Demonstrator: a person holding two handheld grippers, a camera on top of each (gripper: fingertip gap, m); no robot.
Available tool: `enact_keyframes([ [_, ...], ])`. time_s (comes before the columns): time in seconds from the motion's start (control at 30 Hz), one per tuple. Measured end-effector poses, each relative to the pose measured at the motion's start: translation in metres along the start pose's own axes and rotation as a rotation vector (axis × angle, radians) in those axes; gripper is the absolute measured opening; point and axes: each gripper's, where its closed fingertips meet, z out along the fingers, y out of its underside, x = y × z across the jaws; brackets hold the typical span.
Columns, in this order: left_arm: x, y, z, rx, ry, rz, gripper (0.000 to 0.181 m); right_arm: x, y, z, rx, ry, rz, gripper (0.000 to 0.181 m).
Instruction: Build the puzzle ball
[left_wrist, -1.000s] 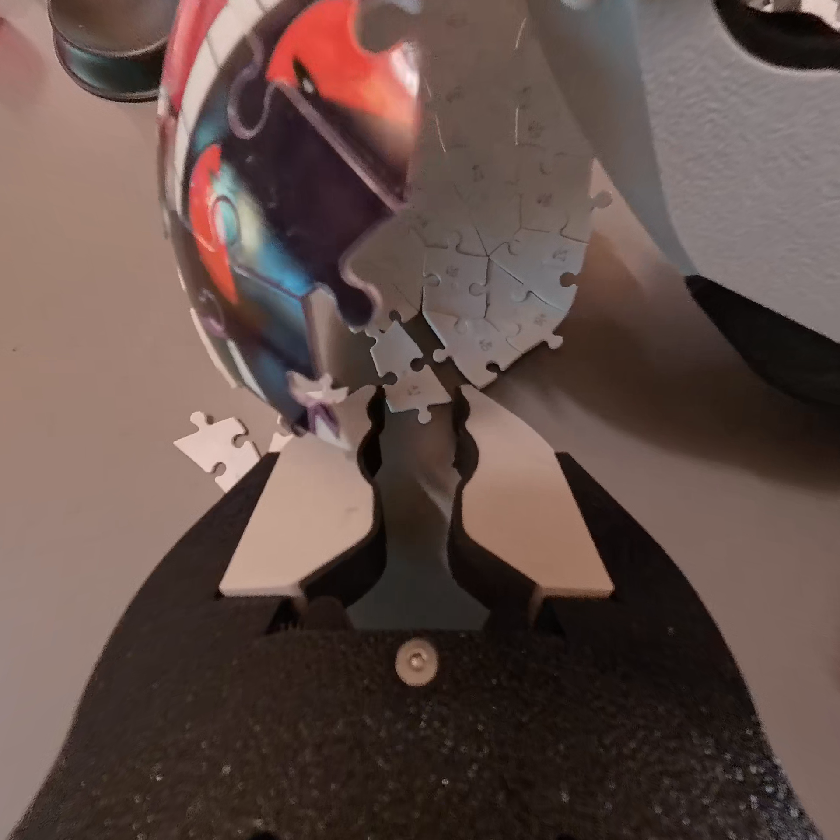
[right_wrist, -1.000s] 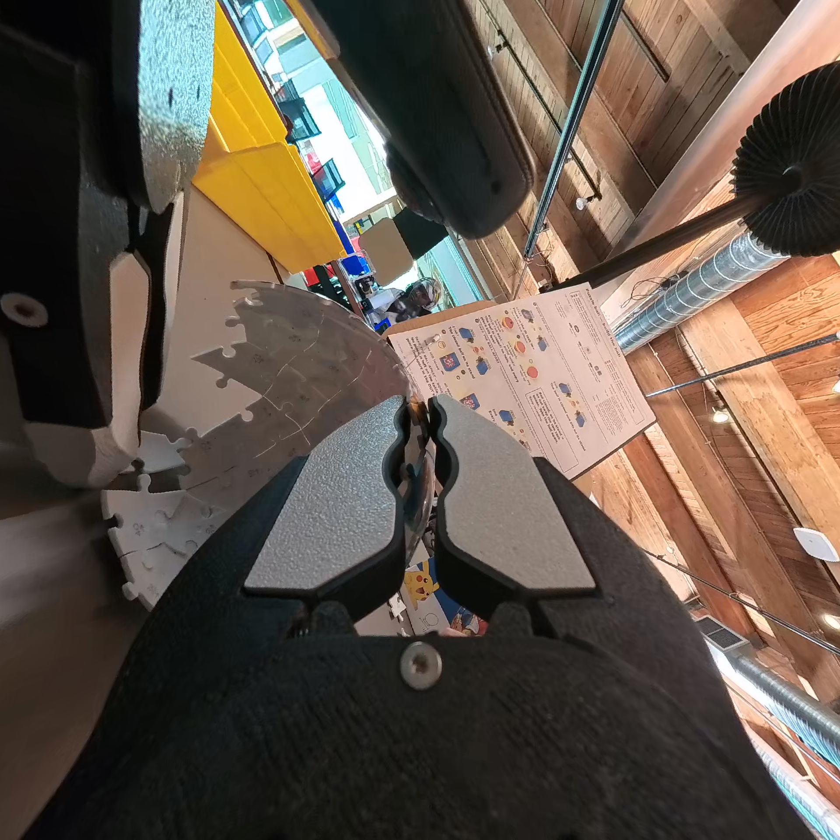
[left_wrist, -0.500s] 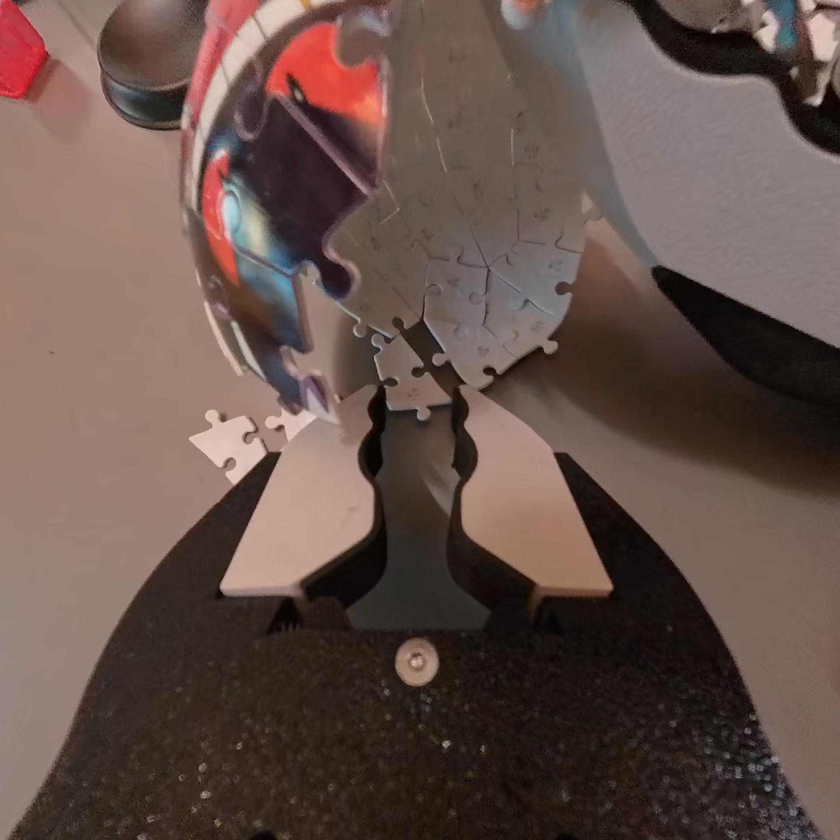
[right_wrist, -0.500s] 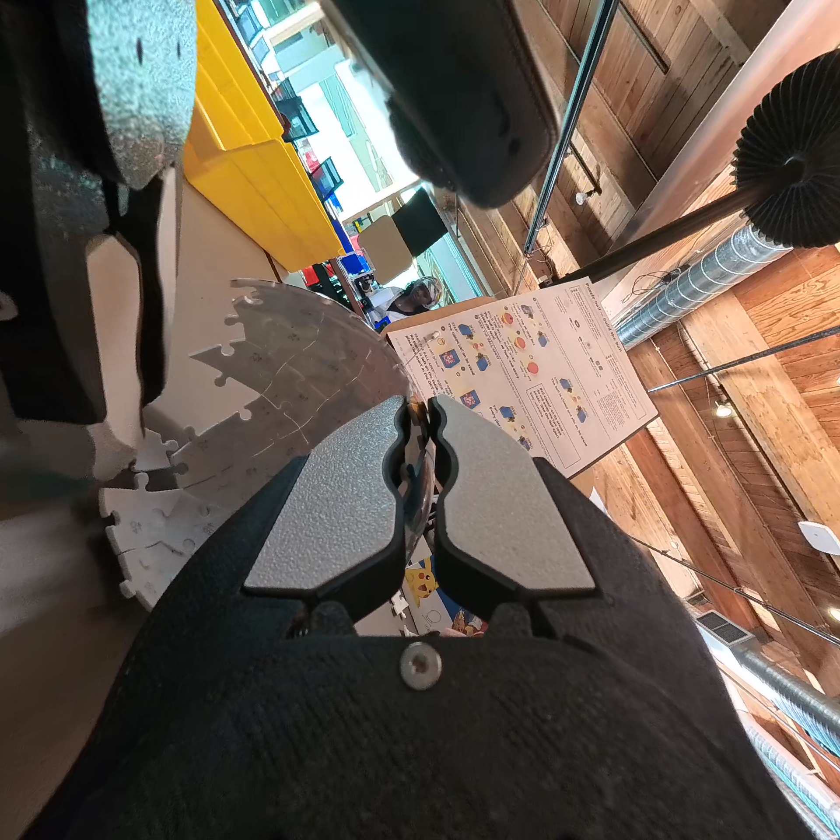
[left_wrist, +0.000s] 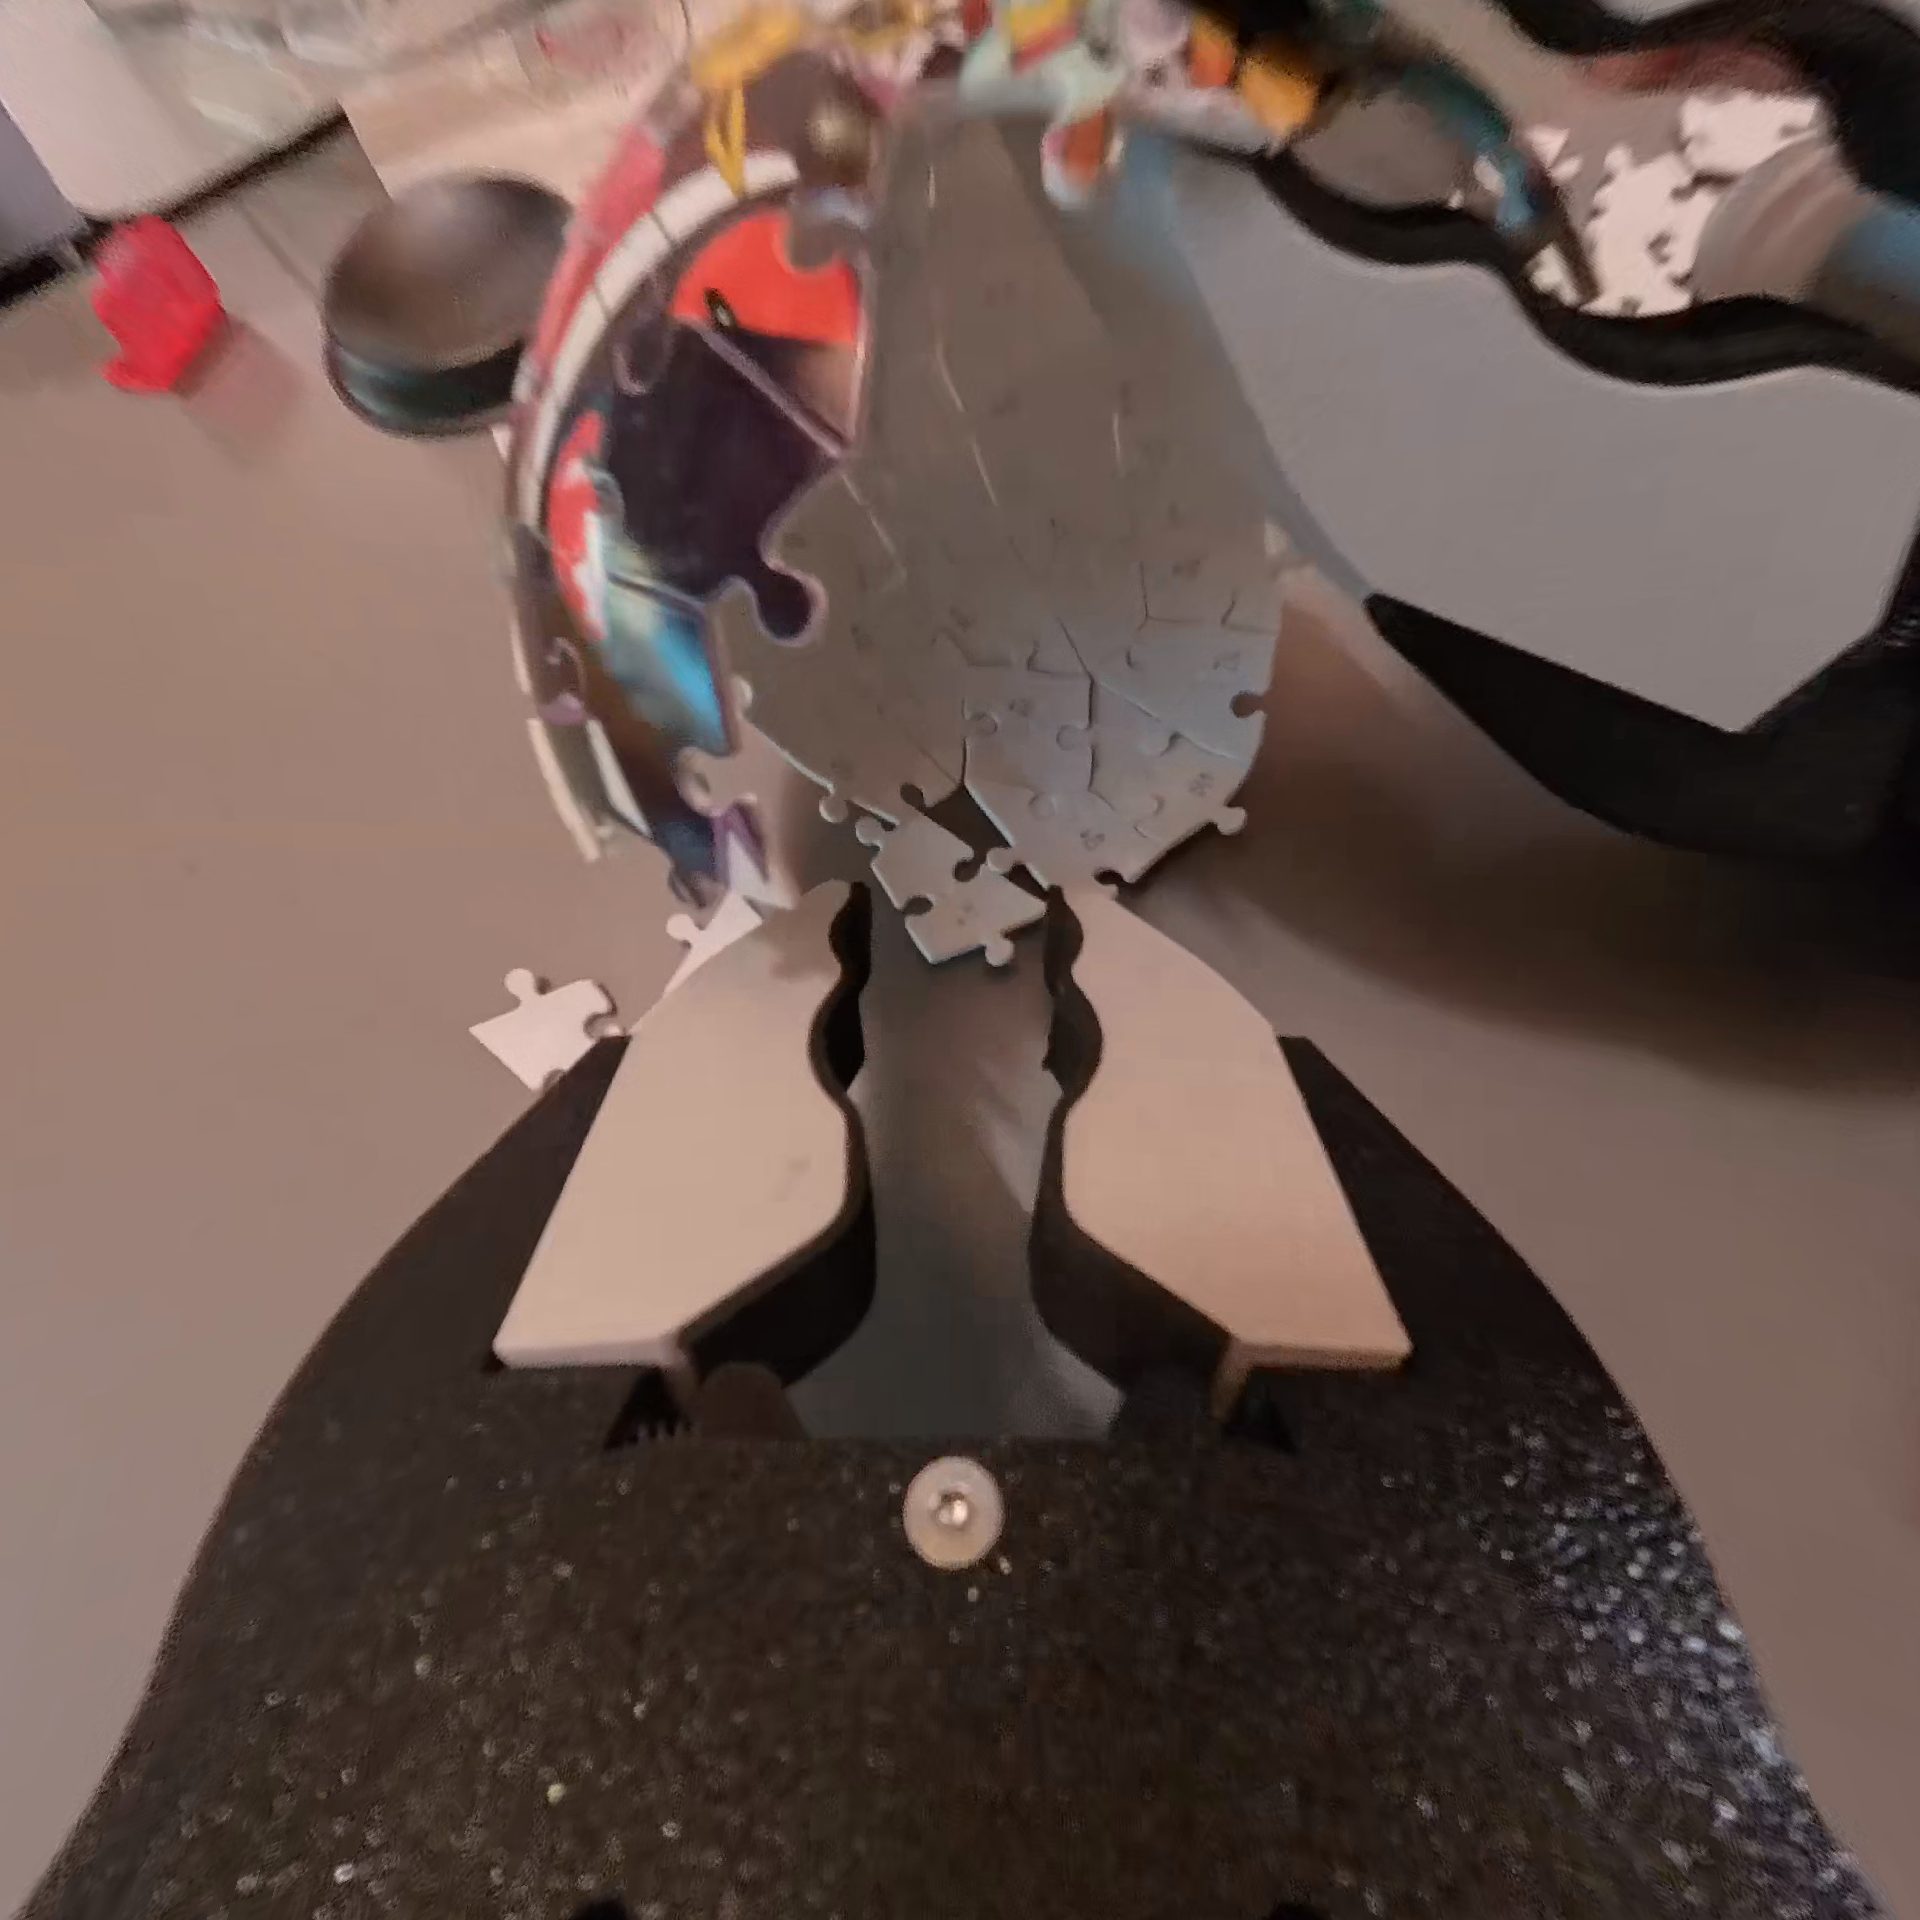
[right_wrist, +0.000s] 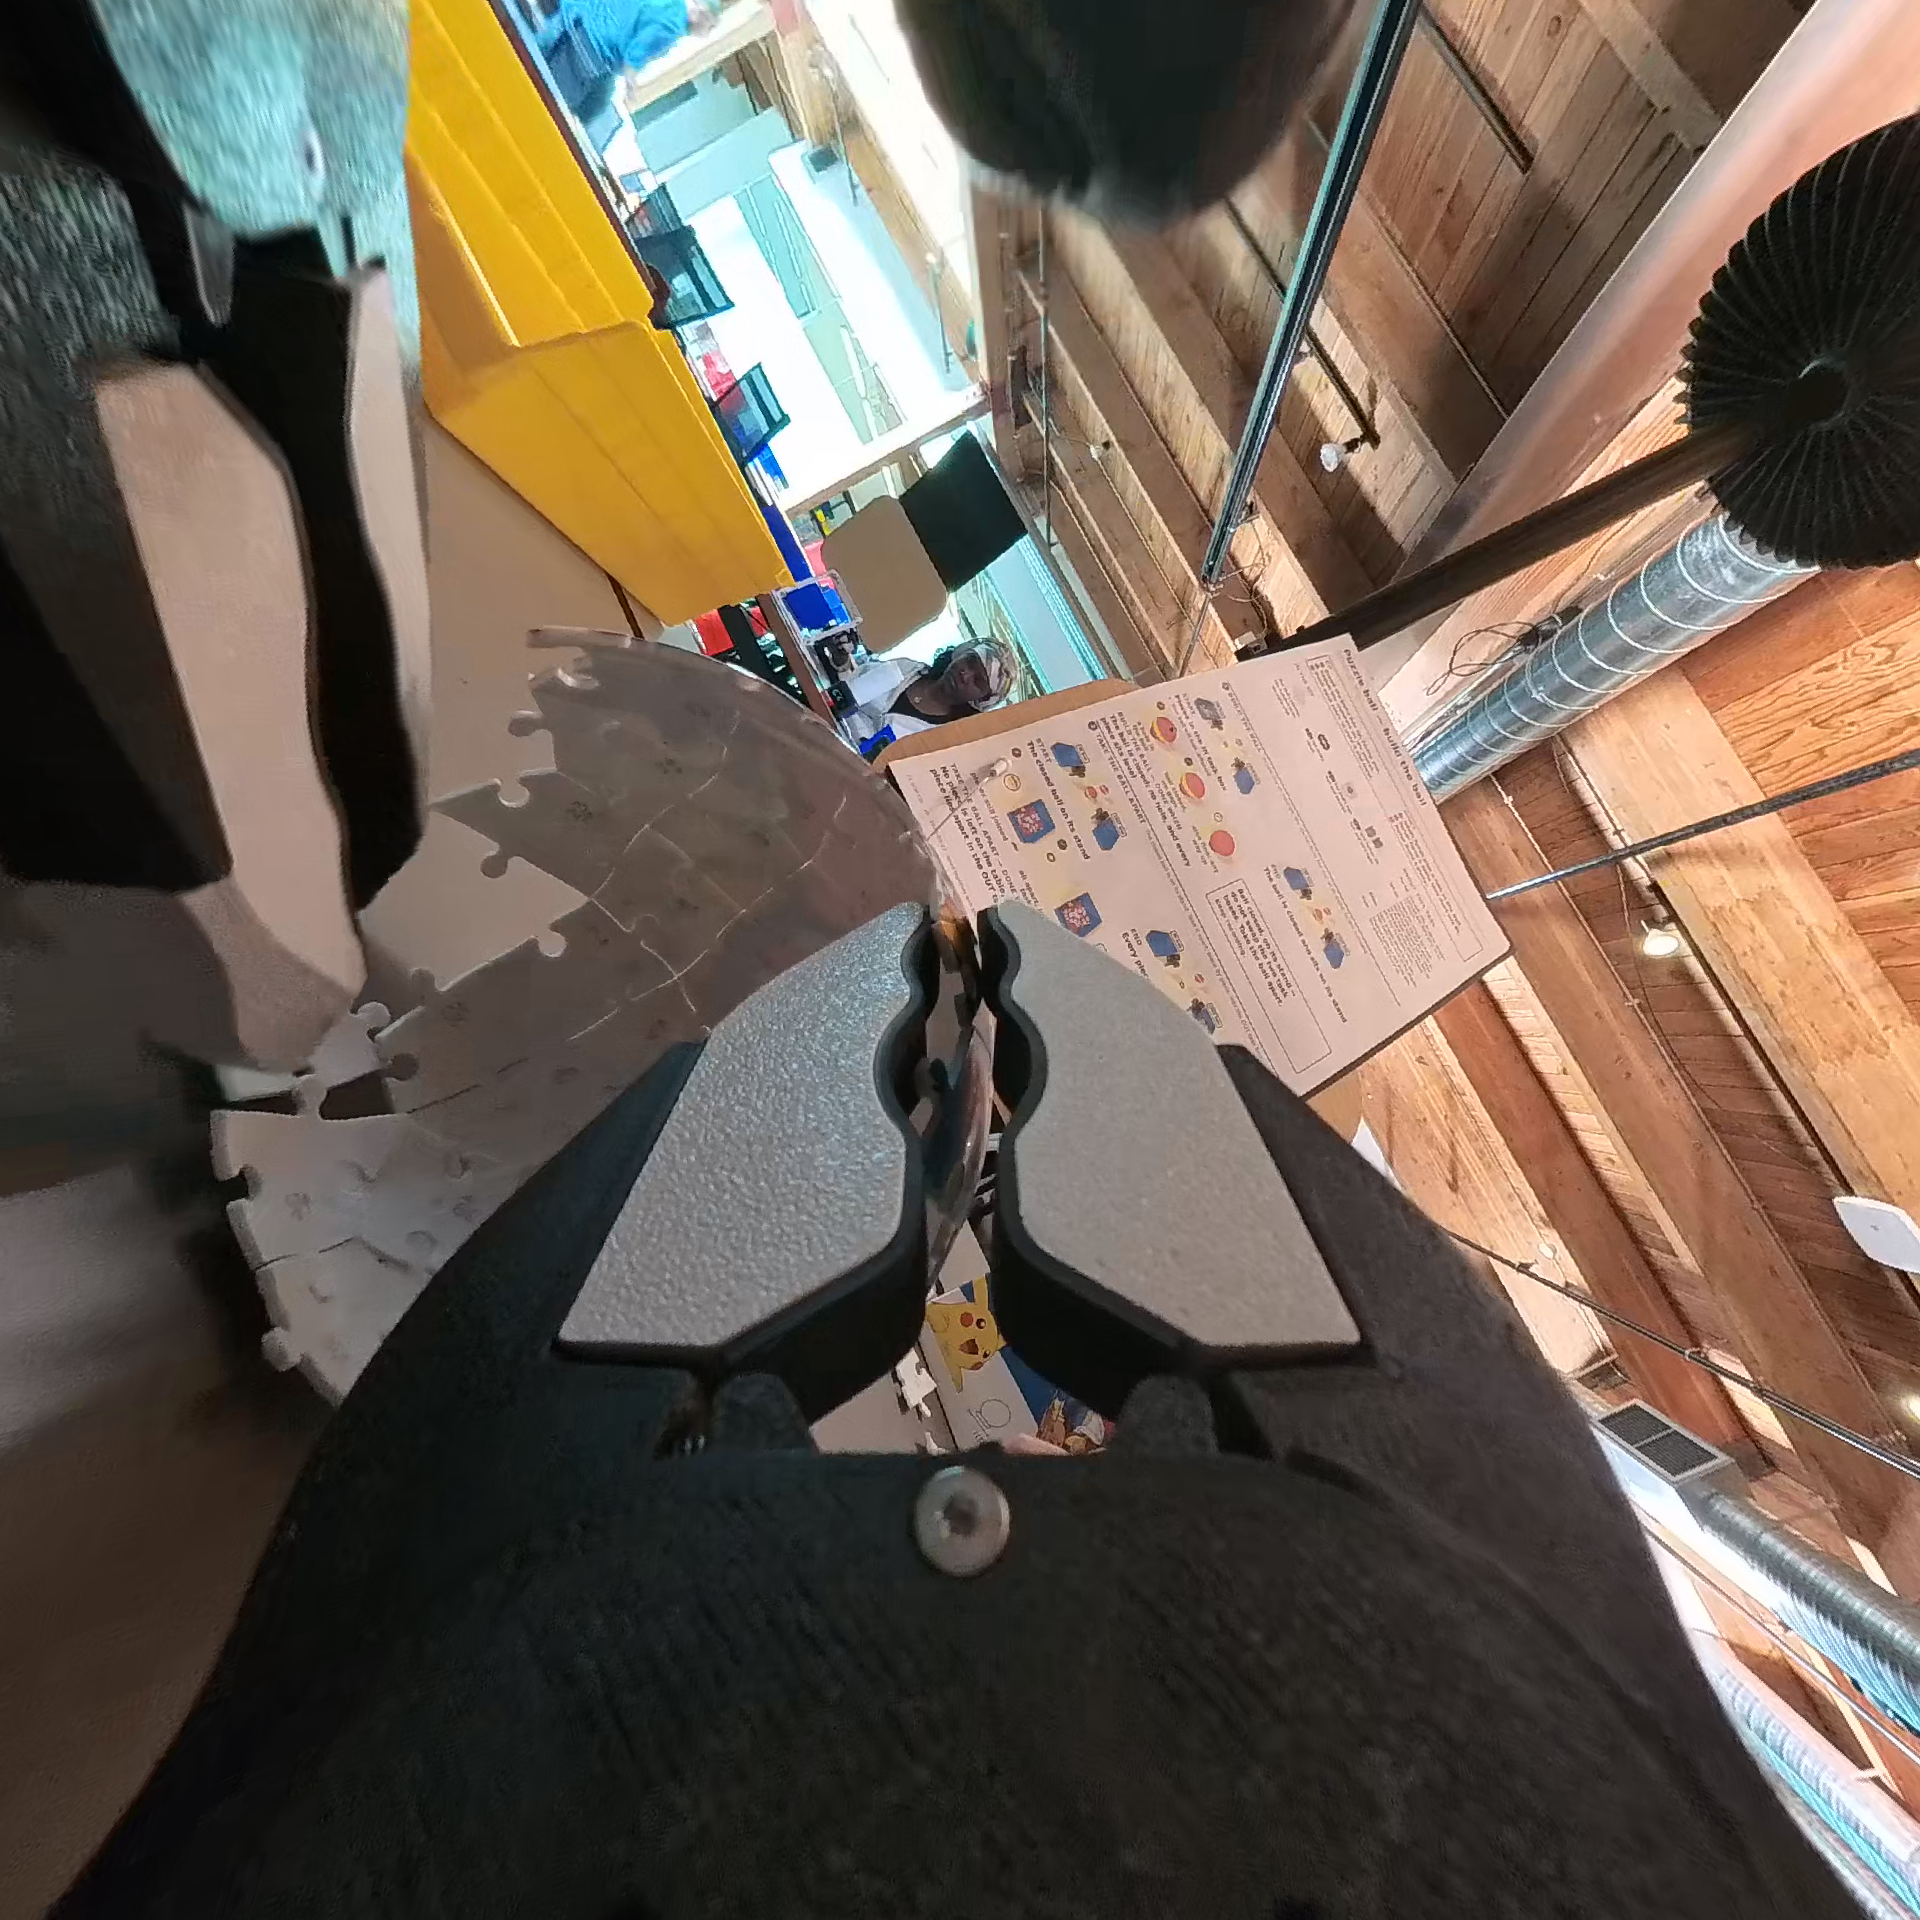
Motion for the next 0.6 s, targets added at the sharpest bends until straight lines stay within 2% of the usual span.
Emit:
enact_keyframes([
  [0.17,-0.004,-0.013,-0.006,0.113,-0.017,0.092,0.023,-0.001,0.000,0.001,0.009,-0.014,-0.015,0.007],
  [0.27,-0.013,-0.014,-0.008,0.123,-0.057,0.114,0.025,-0.001,0.002,0.004,0.007,-0.024,-0.035,0.006],
  [0.37,-0.001,-0.018,-0.009,0.151,0.023,0.150,0.022,0.000,0.005,0.010,0.007,-0.034,-0.040,0.006],
  [0.47,0.002,-0.021,-0.007,0.160,0.024,0.244,0.015,-0.001,0.007,0.011,0.008,-0.044,-0.028,0.006],
  [0.6,-0.003,-0.019,0.000,0.127,0.016,0.223,0.010,-0.001,0.008,0.013,0.005,-0.048,-0.030,0.006],
])
